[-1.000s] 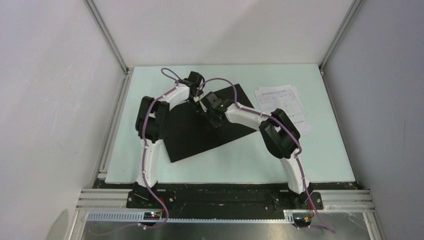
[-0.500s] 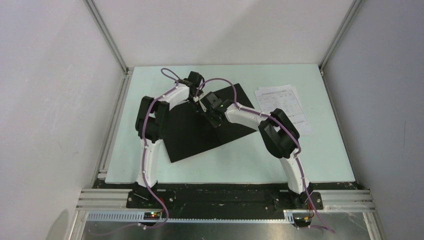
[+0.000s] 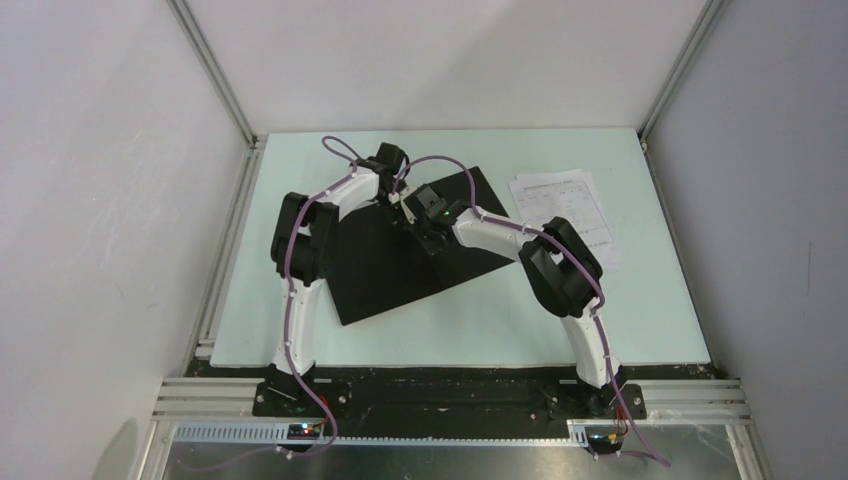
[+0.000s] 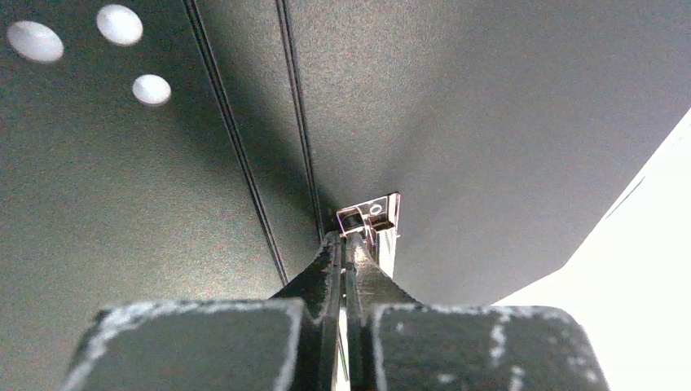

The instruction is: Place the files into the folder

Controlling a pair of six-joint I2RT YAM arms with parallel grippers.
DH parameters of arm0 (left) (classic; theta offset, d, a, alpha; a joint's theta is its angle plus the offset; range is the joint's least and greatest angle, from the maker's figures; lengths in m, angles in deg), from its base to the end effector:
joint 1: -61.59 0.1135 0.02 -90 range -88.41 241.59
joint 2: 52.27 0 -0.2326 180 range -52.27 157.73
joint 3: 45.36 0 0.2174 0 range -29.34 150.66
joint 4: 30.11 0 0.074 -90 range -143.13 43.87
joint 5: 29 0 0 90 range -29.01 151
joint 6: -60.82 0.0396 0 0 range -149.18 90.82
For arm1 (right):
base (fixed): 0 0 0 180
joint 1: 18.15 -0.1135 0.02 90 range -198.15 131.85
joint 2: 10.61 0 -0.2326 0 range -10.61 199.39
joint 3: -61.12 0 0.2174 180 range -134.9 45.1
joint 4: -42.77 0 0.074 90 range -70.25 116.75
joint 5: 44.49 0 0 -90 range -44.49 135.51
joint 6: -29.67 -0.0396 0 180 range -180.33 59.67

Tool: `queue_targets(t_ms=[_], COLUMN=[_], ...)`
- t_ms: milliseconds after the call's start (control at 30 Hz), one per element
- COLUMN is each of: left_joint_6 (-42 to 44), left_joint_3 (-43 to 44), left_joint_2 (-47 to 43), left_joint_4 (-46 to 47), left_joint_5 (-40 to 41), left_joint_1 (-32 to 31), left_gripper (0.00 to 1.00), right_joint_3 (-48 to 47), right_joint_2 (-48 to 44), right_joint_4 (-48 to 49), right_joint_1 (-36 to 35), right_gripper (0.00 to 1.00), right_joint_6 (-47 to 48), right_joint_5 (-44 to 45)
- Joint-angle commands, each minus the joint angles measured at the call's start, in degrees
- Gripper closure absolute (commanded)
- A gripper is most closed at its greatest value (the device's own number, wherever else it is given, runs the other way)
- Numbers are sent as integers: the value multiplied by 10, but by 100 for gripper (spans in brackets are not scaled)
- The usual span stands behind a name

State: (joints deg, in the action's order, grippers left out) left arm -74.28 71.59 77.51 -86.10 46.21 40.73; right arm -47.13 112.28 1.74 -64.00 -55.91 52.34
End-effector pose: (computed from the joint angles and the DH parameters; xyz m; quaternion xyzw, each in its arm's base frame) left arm 0.3901 -0.1595 0.1393 -0.1815 0.9580 -0.2053 0.0840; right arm 0.2963 0.2985 0.1603 -0.3892 0.8709 0.0510 0.2957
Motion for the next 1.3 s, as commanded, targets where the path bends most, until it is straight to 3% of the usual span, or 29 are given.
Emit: queue_targets(t_ms=[0,600,767,1267], left_joint_6=[-6,-7,-7,-7], left_joint_3=[-19,-18,-18,-16], left_joint_2=[24,24,24,25], left_joint_4=[-15,-15,-15,-15], left_joint_5=[8,9,7,9], left_joint_1=[-8,-7,-6,-7], left_gripper=[100,100,100,100], right_joint_3=[22,44,41,-18], right_joint_2=[-5,-33,-36,-27], right_joint_4=[-44,-59,-60,-73], right_joint_1=[0,-4,-8,-14], right_gripper=[86,88,78,79], right_joint_6=[-15,-32,-41,-47], right_joint_5=[-15,-29,-24,5])
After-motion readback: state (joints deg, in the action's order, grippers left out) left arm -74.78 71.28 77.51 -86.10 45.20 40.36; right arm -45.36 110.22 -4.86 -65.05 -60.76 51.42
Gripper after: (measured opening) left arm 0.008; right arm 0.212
